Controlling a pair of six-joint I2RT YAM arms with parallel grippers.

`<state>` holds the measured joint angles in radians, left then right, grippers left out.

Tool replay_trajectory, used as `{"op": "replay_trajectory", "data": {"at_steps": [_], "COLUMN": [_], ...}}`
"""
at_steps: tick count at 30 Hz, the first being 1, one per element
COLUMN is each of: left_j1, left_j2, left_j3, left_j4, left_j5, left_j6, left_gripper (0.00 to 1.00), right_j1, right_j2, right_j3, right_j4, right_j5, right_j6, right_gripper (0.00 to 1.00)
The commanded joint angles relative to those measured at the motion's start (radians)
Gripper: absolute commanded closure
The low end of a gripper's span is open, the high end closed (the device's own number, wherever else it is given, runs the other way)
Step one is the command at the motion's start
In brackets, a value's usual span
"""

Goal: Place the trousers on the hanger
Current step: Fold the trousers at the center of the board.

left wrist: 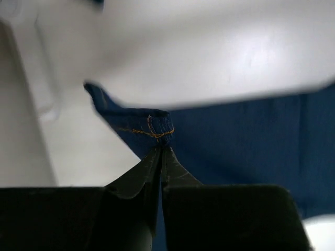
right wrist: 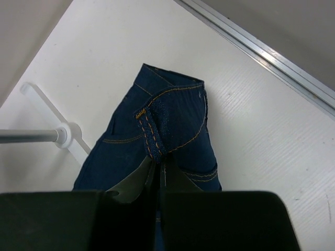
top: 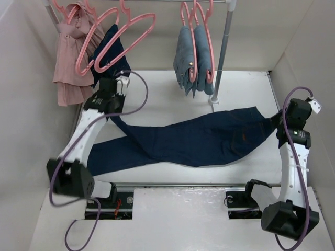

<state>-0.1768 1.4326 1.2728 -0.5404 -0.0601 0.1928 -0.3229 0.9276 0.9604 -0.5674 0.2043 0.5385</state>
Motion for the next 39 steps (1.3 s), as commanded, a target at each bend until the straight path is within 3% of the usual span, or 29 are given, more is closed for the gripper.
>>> {"op": "replay_trajectory", "data": {"at_steps": [1,5,6,9,10,11,13,17,19,23,27,32,35,36,39], "left_j1": [0.036,0.126,0.126,0.200,0.212,0.223,0.279,0.459,0.573,0.690,0.676,0.606,0.606,0.606,0.582], "left_j2": [-0.118,-0.243,-0.265,-0.308,-0.308,-0.308,-0.308,-0.262,-0.206,-0.107,-0.071,0.029,0.130,0.167,0.201], "left_j3": [-0.127,-0.271,-0.308,-0.322,-0.322,-0.335,-0.345,-0.345,-0.345,-0.336,-0.398,-0.521,-0.503,-0.489,-0.452], "left_j4": [-0.333,-0.581,-0.598,-0.598,-0.598,-0.598,-0.598,-0.460,-0.385,-0.233,-0.181,-0.008,0.030,0.030,0.048], "left_j5": [0.068,0.088,0.006,-0.088,-0.180,-0.223,-0.286,-0.262,-0.247,-0.212,-0.092,-0.090,-0.047,-0.021,0.057], "left_j6": [0.140,0.255,0.269,0.307,0.332,0.383,0.414,0.479,0.491,0.491,0.522,0.501,0.490,0.476,0.464], "left_gripper": [1.00,1.00,1.00,0.75,0.66,0.45,0.35,0.25,0.25,0.29,0.26,0.27,0.41,0.53,0.77], "right_j1": [-0.011,-0.011,-0.011,-0.011,-0.011,-0.011,-0.011,-0.011,-0.011,-0.011,-0.031,-0.044,-0.044,-0.044,-0.044], "right_j2": [0.030,0.080,0.080,0.109,0.122,0.122,0.142,0.151,0.160,0.149,0.109,0.111,0.111,0.096,0.083], "right_j3": [0.058,0.067,0.078,0.100,0.100,0.109,0.119,0.130,0.139,0.161,0.161,0.152,0.141,0.132,0.132], "right_j4": [0.136,0.159,0.159,0.179,0.179,0.188,0.189,0.189,0.189,0.127,0.118,0.118,0.109,0.109,0.089], "right_j5": [-0.017,-0.028,-0.028,-0.028,-0.039,-0.039,-0.039,-0.039,-0.028,0.047,0.109,0.064,0.064,0.064,0.104], "right_j6": [0.031,0.040,0.040,0.031,0.031,0.031,0.021,0.012,0.000,-0.009,-0.009,-0.009,-0.009,-0.009,-0.009], "right_gripper": [1.00,1.00,1.00,1.00,1.00,1.00,1.00,1.00,1.00,1.00,1.00,1.00,1.00,1.00,1.00]}}
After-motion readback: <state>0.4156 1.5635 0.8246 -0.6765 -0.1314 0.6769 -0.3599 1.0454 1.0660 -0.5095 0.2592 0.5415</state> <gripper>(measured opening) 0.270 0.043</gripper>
